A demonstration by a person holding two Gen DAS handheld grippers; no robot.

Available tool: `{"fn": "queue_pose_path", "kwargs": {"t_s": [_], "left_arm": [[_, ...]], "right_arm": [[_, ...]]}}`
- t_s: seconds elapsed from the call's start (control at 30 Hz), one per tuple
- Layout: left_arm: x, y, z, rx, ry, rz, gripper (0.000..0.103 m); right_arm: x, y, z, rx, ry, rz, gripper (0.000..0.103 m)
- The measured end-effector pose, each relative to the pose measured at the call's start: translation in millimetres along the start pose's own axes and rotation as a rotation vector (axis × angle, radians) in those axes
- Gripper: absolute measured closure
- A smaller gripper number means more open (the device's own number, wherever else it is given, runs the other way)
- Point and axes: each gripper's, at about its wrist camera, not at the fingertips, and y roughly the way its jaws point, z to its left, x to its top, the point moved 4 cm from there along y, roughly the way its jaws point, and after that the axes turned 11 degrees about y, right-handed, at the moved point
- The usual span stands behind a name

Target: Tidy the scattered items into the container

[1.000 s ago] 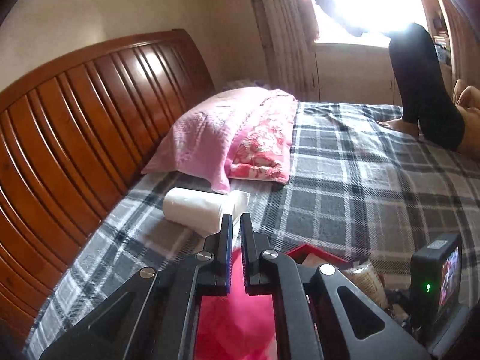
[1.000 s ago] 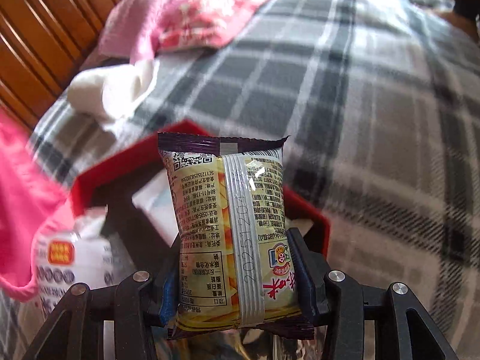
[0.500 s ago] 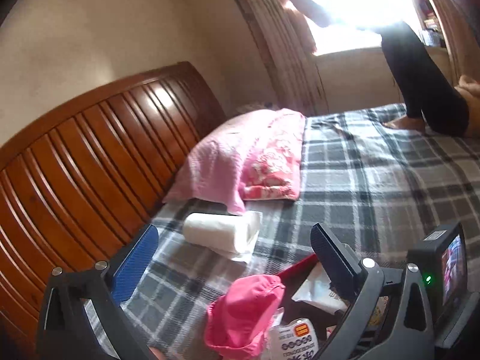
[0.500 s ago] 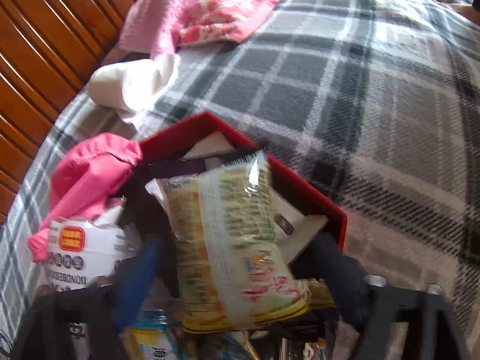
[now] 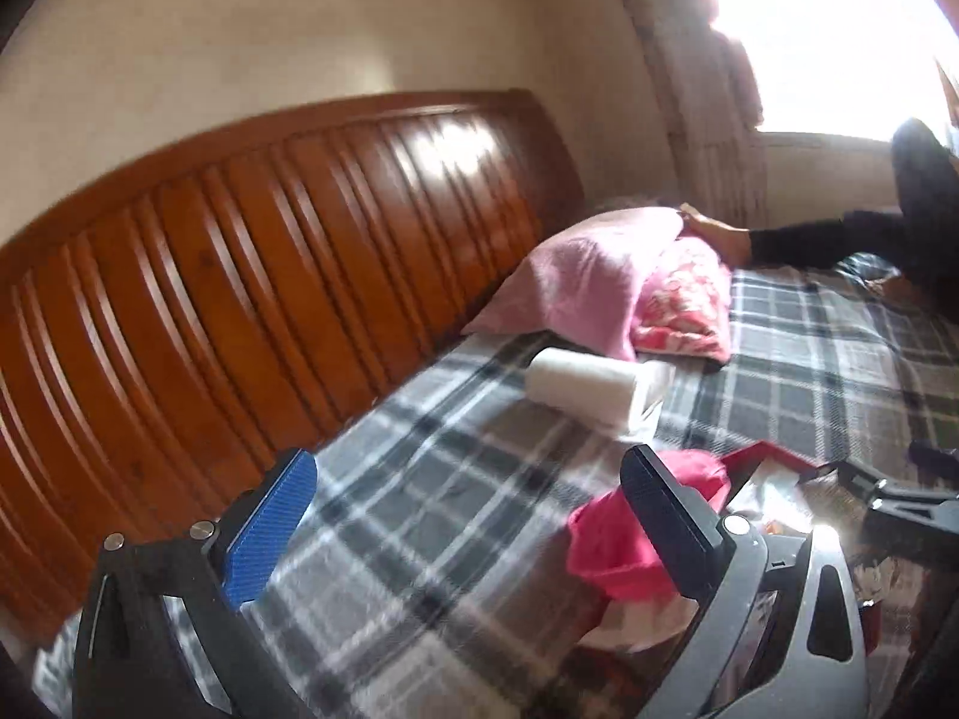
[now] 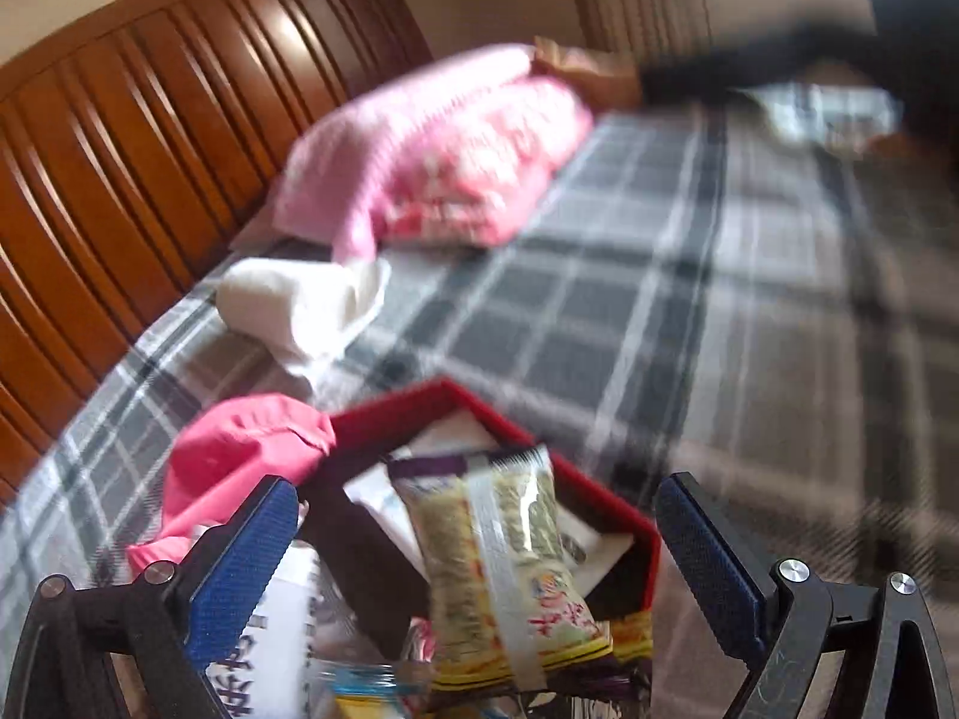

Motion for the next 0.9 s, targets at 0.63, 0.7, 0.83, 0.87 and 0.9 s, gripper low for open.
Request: {"fn": "queue_pose_path", "kwargs": {"t_s": [0.63,0.7,0.83,0.87,0.9], "left_arm": [[-191.5,-27.4,187.8,0.216,-0.401,0.212,0.000],[-208.2,-31.1,202.7,0.248,-0.440,0.217,0.000],[-233.8,-26.5,220.5,0.273,-0.478,0.254,0.000],[-240.1,-23.4,223.0,0.262,-0.486,0.264,0.000],[-245.8,-20.7,225.3,0.250,-0.495,0.272,0.000]], "right_arm": [[-141.2,-52.4,259.3,0.390,-0.455,0.054,0.000],[-151.7,-45.3,267.8,0.369,-0.476,0.064,0.000],[-169.4,-29.5,283.7,0.364,-0.469,0.093,0.000],[-173.5,-24.0,287.9,0.349,-0.469,0.097,0.000],[-177.4,-18.8,290.6,0.334,-0.474,0.101,0.000]]}}
